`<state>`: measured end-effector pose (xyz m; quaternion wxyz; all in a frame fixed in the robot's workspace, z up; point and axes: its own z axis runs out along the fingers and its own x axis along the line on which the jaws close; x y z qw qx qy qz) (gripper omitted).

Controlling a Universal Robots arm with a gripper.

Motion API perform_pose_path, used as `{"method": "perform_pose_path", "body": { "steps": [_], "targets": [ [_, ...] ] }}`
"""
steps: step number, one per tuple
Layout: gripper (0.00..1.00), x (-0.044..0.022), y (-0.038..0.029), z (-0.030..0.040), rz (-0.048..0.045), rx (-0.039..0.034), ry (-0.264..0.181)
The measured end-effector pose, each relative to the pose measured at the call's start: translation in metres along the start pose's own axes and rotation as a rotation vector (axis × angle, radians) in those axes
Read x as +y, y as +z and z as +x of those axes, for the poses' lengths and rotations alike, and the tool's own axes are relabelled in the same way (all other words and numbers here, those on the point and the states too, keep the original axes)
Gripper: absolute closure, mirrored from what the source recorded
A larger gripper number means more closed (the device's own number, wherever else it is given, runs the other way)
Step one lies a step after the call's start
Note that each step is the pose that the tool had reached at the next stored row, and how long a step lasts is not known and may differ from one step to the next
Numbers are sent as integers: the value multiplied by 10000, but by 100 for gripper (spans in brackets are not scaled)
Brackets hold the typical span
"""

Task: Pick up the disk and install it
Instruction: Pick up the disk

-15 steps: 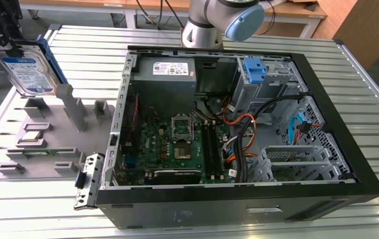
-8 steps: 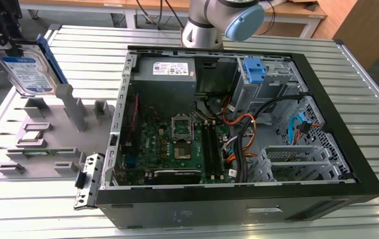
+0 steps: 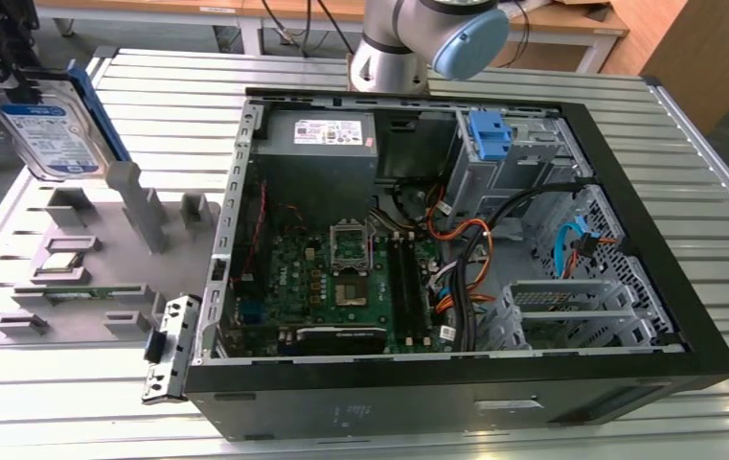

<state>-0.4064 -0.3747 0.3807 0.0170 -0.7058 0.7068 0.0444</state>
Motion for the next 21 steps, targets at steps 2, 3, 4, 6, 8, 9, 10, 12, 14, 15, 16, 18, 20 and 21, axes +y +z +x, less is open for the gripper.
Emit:
{"method": "perform_pose_path", "body": {
  "steps": [2, 3, 4, 6, 8, 9, 10, 12, 14, 15, 16, 18, 20, 21],
  "targets": [
    [65, 0, -11, -1, 2, -1, 0],
    [65, 0, -16, -1, 0, 0, 0],
    [65, 0, -20, -2, 0, 0, 0],
    [65, 1, -26, -2, 0, 0, 0],
    [65, 1, -32, -3, 1, 0, 0],
    [65, 1, -36, -3, 0, 0, 0],
    [65, 1, -42, -4, 0, 0, 0],
    [65, 2, -58, -5, -2, 1, 0],
    [65, 3, -73, -7, 0, 0, 0],
    [65, 3, -81, -7, 0, 0, -1],
    [65, 3, -89, -8, 0, 0, 0],
    [65, 4, -108, -10, 0, 0, 0],
    [65, 5, -127, -11, -1, 0, 0],
    [65, 5, -137, -12, 0, 0, 0]
  ]
}}
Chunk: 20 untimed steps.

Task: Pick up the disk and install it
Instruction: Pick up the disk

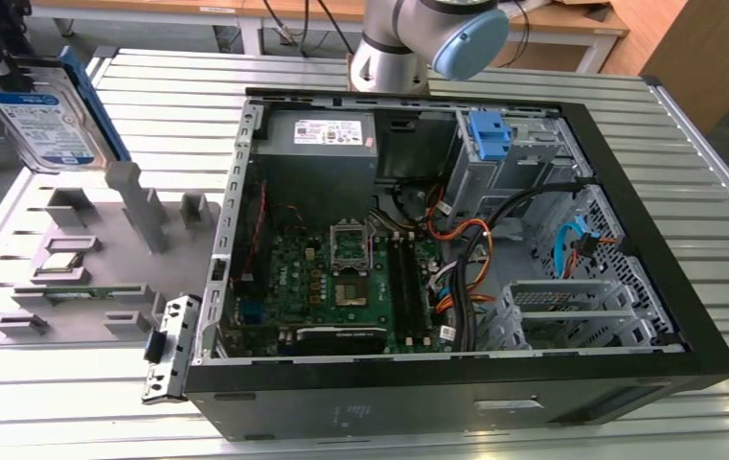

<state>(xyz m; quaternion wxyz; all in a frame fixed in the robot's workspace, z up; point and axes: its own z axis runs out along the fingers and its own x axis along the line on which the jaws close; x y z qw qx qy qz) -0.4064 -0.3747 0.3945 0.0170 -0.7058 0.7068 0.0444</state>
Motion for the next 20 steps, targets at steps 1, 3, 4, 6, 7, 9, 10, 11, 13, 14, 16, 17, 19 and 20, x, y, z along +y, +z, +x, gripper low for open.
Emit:
{"method": "perform_pose_path", "body": {
  "steps": [1, 3, 4, 6, 7, 9, 10, 11, 13, 14, 16, 17, 19, 20],
  "targets": [
    [65, 1, -10, -1, 1, 0, 0],
    [65, 1, -32, -3, 0, 0, 0],
    [65, 2, -44, -4, 0, 0, 0],
    [65, 3, -66, -5, 1, 0, 0],
    [65, 3, -77, -7, 1, 0, 0],
    [65, 4, -98, -8, 1, 0, 0],
    [65, 4, -108, -9, 0, 0, 0],
    [65, 5, -117, -10, 1, 0, 0],
    [65, 5, -129, -11, 1, -1, 0],
    [65, 6, -134, -12, 1, 0, 0],
    [65, 6, -142, -12, 0, 0, 0],
    [65, 6, -144, -13, 1, -1, 0],
    [65, 6, -148, -13, 0, 0, 0],
    [65, 6, -148, -13, 0, 0, 0]
  ]
}}
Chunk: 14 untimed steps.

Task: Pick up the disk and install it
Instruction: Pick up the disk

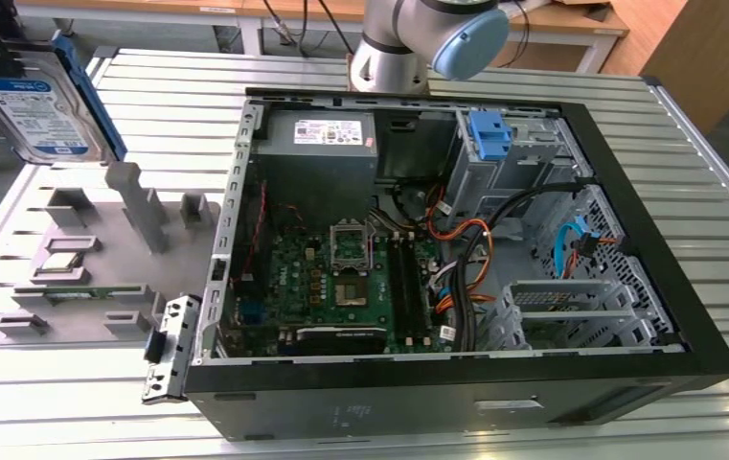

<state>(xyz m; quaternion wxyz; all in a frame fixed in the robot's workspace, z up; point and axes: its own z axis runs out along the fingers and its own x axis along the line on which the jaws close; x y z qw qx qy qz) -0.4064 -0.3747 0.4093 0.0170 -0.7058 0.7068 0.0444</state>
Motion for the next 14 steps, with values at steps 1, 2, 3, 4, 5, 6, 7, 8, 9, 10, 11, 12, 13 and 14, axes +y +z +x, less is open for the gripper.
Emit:
{"method": "perform_pose_path", "body": {
  "steps": [1, 2, 3, 4, 5, 6, 7, 8, 9, 10, 11, 12, 13, 14],
  "targets": [
    [65, 0, 0, 0, 0, 0, 0],
    [65, 0, 0, 0, 0, 0, 0],
    [65, 0, 0, 0, 0, 0, 0],
    [65, 0, 0, 0, 0, 0, 0],
    [65, 0, -1, 0, 0, 0, 0],
    [65, 0, -1, 0, 0, 0, 0],
    [65, 0, -2, 0, 0, 0, 0],
    [65, 0, -4, 0, -1, 0, 0],
    [65, 1, -8, 0, -3, 2, 1],
    [65, 1, -11, -1, -2, 1, 0],
    [65, 1, -15, -1, 0, 0, 0],
    [65, 1, -20, -2, -1, 1, 0],
    [65, 1, -24, -2, -1, 1, 0],
    [65, 1, -27, -2, 0, 0, 0]
  ]
}}
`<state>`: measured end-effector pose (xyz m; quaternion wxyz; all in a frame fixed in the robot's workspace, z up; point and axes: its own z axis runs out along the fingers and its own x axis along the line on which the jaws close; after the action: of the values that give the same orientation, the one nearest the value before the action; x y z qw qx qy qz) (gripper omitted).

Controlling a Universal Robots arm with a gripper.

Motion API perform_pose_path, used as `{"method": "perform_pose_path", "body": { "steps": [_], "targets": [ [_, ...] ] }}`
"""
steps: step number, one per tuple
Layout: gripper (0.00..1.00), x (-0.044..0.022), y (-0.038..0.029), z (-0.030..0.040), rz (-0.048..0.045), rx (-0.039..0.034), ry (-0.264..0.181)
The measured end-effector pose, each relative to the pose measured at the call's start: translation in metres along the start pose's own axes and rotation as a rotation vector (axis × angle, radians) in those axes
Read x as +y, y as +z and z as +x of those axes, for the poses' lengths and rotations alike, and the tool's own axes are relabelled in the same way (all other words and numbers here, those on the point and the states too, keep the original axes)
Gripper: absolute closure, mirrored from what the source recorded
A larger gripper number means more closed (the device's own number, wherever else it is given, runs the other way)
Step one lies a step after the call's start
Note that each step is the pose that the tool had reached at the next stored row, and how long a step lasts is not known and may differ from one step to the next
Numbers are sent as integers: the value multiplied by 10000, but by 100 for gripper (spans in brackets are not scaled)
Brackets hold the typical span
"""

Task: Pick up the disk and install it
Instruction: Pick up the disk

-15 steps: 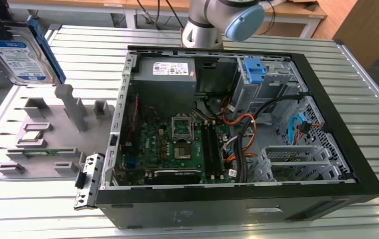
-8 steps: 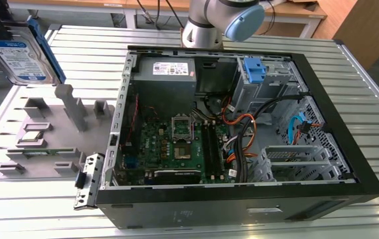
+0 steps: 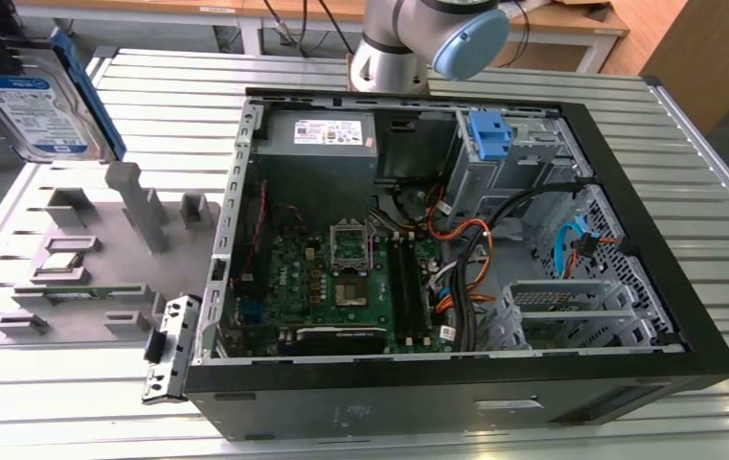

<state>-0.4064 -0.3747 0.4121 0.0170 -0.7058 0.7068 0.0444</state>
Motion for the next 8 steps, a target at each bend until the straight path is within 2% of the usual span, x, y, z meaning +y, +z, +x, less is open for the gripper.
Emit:
{"method": "perform_pose_path", "body": {
  "steps": [8],
  "targets": [
    [65, 1, -14, -1, 0, 0, 0]
  ]
}}
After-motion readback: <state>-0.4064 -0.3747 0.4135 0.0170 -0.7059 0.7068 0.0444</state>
